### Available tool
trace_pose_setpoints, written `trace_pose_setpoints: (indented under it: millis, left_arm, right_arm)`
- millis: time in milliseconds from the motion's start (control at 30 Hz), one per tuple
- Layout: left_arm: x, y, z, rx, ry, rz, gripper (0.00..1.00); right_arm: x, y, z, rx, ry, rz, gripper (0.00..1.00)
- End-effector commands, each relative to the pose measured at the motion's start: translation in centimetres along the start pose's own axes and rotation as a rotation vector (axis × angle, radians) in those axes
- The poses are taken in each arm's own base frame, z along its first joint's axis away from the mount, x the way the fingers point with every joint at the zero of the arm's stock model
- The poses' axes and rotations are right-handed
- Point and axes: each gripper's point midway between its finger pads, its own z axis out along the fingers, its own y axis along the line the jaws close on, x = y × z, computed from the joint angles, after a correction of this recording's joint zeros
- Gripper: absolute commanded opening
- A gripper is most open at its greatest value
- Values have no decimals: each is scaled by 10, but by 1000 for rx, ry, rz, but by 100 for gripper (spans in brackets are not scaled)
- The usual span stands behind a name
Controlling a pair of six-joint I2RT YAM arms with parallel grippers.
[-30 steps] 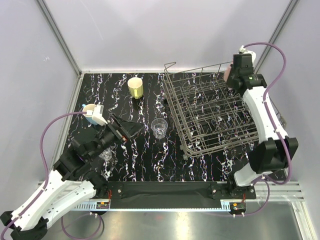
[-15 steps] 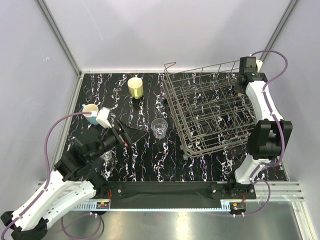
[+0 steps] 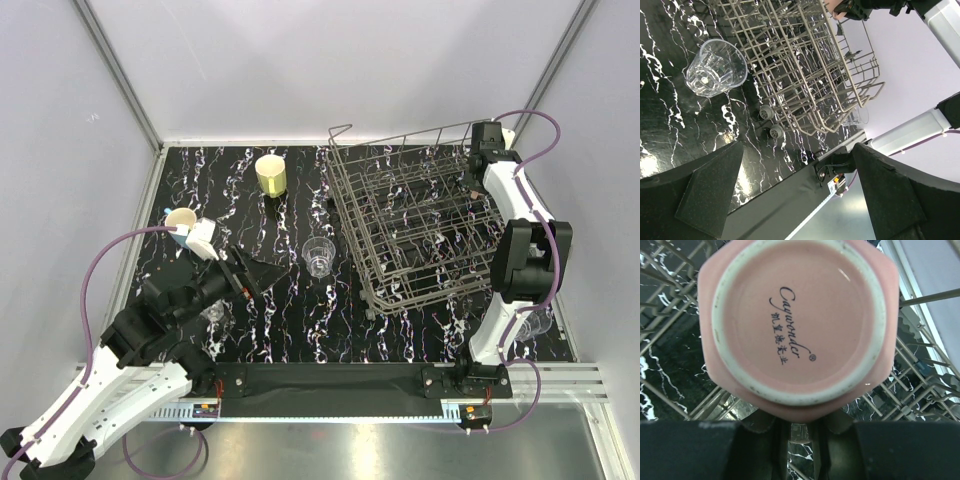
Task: Load the cups into the dish rack
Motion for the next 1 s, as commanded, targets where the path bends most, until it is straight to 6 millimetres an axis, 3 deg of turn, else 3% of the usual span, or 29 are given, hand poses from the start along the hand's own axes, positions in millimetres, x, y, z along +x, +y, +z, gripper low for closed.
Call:
trace_pose_setpoints:
  millis: [0,267,433,533,600,633,667,700,833,967]
  left_arm:
    - [-14,-9,-3,17,-43,32,99]
    - [-10,-6,1,1,-19,45,99]
    - [-12,-5,-5,-8,-30,51,99]
    - [-15,-3,-10,-24,-46,54,99]
    - [-17,0,-14,-39,-51,57,99]
    - [-19,-1,-17,-40,-61,57,99]
    - [-20,-1,-20,-42,-65,57,99]
    - [-21,0,-22,-48,-68,57,99]
    - [-24,3,-31,-58,-96,52,99]
    - [-25,6,-36,-76,-105,46,99]
  right_arm:
    - [-38,-4,1,22,-140,63,0]
    - [-16,5,27,5,-70,45,0]
    - [-10,12,30,-19,-36,65,0]
    - [-3,11,31,-11,-6,80,7]
    - [1,10,33,5,13,90,13]
    - [6,9,32,8,35,91,22]
    - [7,10,31,4,40,91,22]
    - [8,10,29,-2,43,94,34]
    - [7,9,20,-18,43,96,60]
    - [1,3,1,-14,40,89,70]
